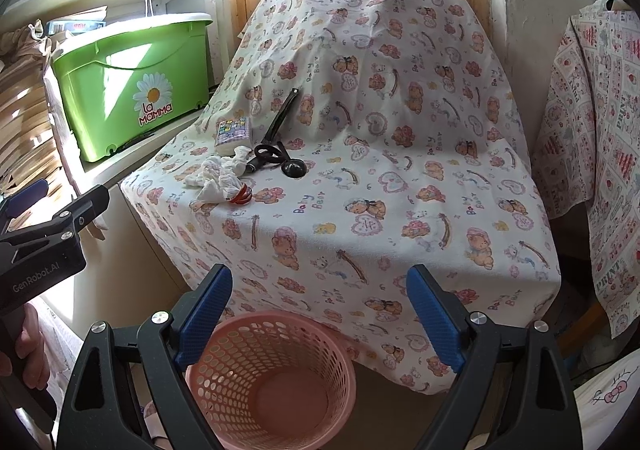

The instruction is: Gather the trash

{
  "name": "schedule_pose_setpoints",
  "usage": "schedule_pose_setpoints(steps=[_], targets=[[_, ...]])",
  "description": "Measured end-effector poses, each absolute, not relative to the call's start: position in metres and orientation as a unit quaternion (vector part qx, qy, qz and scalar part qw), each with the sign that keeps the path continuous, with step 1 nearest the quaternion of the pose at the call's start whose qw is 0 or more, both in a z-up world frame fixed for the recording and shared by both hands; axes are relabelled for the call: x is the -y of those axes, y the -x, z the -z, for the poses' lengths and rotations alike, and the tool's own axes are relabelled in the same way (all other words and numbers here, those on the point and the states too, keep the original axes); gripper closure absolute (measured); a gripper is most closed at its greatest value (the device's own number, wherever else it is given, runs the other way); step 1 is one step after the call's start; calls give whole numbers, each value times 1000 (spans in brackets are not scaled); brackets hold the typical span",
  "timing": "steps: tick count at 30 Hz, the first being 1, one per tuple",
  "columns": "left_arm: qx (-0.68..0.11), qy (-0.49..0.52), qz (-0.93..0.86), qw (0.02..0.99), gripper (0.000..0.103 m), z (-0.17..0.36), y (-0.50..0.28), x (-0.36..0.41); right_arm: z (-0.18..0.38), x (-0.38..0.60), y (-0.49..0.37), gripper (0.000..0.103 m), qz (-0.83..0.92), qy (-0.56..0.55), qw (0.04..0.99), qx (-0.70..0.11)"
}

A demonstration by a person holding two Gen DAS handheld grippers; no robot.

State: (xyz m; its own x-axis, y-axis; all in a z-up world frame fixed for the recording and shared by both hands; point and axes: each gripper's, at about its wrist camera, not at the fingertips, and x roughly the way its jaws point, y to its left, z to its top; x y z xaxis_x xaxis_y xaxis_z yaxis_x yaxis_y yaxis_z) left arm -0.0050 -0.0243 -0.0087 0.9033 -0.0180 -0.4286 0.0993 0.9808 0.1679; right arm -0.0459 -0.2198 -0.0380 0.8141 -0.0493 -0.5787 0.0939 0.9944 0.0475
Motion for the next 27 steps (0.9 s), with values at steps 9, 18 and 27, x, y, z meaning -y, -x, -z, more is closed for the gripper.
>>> schedule_pose_setpoints(steps=[9,18,27], targets=[[-210,-108,33,971,1,9,9,29,38,221,45,13,41,-42,950,-306],[-211,-108,38,971,1,9,9,31,39,226,44,13,42,-48,947,-314],[-218,-87,30,972,1,10,6,30,48,222,36,13,15,-61,937,-344]])
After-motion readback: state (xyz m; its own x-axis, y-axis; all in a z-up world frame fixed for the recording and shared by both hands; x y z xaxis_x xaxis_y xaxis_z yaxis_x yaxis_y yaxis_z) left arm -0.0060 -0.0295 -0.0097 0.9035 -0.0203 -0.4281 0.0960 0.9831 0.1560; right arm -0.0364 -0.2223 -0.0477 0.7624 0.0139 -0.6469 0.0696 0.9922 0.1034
